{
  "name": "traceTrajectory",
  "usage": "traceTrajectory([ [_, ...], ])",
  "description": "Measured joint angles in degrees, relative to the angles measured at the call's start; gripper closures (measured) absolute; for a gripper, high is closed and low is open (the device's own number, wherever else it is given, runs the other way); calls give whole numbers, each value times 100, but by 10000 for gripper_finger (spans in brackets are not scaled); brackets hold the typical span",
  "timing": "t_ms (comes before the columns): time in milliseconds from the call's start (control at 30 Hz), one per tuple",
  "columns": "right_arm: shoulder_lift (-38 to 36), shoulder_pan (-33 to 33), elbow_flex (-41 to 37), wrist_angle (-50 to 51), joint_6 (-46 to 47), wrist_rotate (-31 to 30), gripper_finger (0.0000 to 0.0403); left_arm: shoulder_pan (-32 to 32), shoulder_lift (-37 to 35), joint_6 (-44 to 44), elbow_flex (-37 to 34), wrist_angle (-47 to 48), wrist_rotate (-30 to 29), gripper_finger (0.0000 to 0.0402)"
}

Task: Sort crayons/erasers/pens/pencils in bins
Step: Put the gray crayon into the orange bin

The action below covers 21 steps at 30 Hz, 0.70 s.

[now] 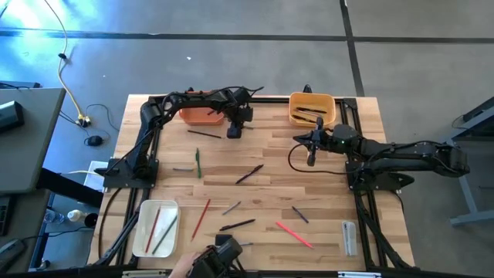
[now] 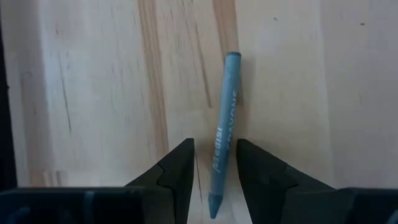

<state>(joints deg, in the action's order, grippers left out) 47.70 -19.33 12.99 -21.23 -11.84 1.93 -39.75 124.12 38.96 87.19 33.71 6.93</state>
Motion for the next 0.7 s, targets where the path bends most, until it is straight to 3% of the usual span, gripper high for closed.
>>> traceTrajectory([
  [167,0,2,0,-1,0,0,403,67,39,23,163,252,-54,306],
  [500,0,173,0,0,-4,2,403,345,39,323,244,624,-511,385],
  [700,0,226,0,0,-15,0,403,453,30,392,244,673,-782,395],
])
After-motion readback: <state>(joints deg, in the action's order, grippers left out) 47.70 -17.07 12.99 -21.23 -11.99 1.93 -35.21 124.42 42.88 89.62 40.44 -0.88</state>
